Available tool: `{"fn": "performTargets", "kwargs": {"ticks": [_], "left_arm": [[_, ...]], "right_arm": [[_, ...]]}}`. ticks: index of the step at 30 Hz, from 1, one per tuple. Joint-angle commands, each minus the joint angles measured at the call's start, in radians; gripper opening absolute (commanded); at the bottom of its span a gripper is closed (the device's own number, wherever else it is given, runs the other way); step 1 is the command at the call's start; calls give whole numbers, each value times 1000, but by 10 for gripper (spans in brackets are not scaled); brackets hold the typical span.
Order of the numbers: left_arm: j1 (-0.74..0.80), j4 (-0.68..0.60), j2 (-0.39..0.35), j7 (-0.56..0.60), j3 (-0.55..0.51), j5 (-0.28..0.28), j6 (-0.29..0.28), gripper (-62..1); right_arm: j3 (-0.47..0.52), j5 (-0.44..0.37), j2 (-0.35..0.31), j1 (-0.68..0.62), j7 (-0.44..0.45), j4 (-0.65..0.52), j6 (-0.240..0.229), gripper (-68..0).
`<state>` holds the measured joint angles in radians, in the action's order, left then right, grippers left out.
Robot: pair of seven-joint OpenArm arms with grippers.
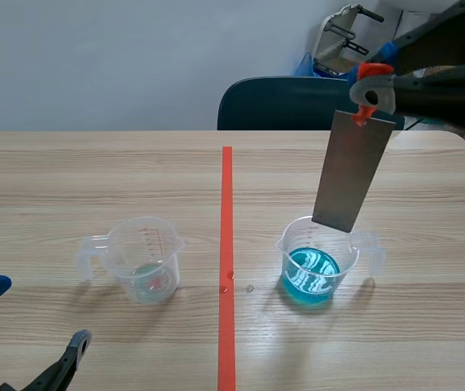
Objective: Do the redox reaction experiment
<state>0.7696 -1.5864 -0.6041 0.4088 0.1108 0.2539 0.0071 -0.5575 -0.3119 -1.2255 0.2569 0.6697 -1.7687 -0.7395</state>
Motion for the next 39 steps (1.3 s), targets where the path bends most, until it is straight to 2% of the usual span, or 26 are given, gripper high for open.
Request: {"fn": "performTargets", "kwargs": {"ticks": [1,12,22,30,39], "left_arm": [[-3,-18,0,14,-1,3,2,14],[-3,-18,0,14,-1,3,2,14],[-3,-18,0,14,-1,3,2,14],[-3,-18,0,14,-1,3,2,14],[-3,-18,0,14,-1,3,2,14]], "right_arm": [[16,-6,11,22,6,-4,-6,-667],[-11,20,97,114,-20,16,-6,-667],[-233,20,207,344,-43,105,-6,-667],[-408,20,328,524,-55,195,-6,-667],[-541,19,478,658,-82,272,-6,-667]]}}
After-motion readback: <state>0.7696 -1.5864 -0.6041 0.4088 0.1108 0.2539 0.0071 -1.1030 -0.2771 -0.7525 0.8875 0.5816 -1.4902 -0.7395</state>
